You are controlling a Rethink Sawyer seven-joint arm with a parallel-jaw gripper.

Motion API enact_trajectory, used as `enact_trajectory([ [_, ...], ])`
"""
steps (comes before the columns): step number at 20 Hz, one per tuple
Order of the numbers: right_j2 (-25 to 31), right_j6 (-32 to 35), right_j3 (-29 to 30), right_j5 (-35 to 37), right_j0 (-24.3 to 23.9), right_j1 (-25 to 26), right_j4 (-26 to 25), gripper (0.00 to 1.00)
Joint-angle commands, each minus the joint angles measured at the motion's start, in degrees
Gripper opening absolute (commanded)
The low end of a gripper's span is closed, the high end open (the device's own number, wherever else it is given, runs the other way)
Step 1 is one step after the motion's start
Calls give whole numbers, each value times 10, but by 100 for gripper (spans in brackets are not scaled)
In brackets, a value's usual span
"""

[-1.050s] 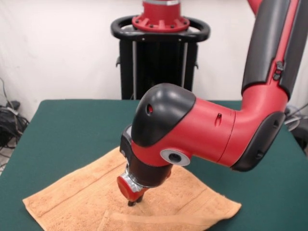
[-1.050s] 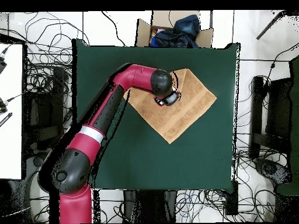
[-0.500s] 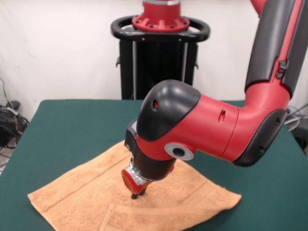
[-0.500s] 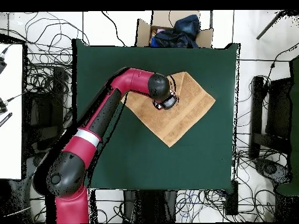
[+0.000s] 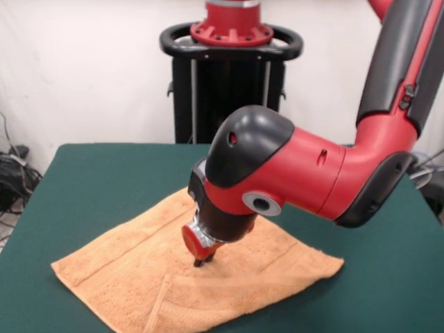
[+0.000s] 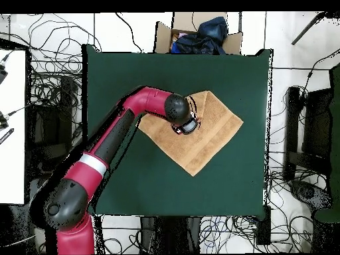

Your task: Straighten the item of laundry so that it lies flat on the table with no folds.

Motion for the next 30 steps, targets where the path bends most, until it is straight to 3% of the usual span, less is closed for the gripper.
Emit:
enact_trajectory([
  [1, 145, -57, 63, 13, 16, 55, 71, 0],
  [30, 250, -207, 165, 92, 12, 24, 37, 0],
])
